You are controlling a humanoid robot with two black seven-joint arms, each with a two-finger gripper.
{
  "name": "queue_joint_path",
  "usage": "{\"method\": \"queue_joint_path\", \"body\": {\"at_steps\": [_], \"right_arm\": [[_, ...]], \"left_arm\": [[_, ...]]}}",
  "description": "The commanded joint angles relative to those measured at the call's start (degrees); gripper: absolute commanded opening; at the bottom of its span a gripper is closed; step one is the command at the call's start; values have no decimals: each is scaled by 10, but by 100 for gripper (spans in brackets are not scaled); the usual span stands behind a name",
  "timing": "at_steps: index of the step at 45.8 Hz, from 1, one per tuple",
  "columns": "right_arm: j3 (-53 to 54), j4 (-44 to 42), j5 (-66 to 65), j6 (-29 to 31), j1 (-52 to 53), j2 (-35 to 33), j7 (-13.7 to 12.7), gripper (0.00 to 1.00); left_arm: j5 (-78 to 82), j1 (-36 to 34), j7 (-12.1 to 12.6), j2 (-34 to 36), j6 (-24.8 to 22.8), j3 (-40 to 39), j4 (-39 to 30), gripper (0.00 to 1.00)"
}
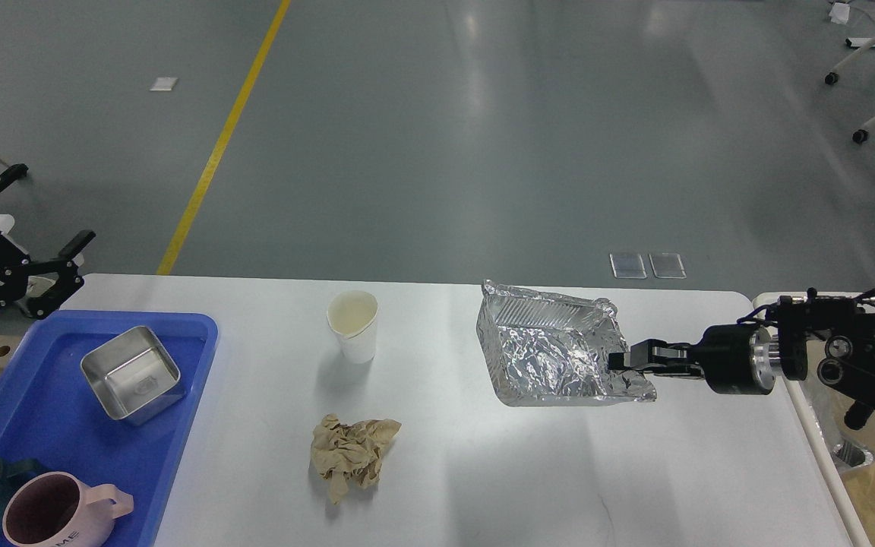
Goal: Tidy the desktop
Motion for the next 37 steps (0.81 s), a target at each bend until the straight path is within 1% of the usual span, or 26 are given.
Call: {"method": "queue_joint_path", "body": {"at_steps": [1,6,12,19,23,28,31,37], "right_arm": [[-3,-1,-1,-1,-3,4,-8,0],[-6,-3,-5,-6,-5,6,-28,0],[-7,-5,-5,-10,-3,13,-60,0],[-6,-13,21,-24,6,55,-121,0],[-7,-28,57,-29,9,82,-151,0],[-8,-42,80,-42,14,112,-185,0],[-8,-45,84,-45,17,127,-199,0],[-8,-45,116,-46,25,129,-204,0]], "left_arm": [[87,28,1,35,77,-8,-34,97],[162,40,1,55,130,-10,-42,97],[222,55,1,103,148,-9,-74,97],[228,65,5,134,150,-10,-99,97],[228,69,9,158,159,-6,-103,97],[226,69,9,191,155,-4,-110,97],[224,70,10,207,150,-3,-110,97],[224,70,7,231,128,-3,-110,97]]}}
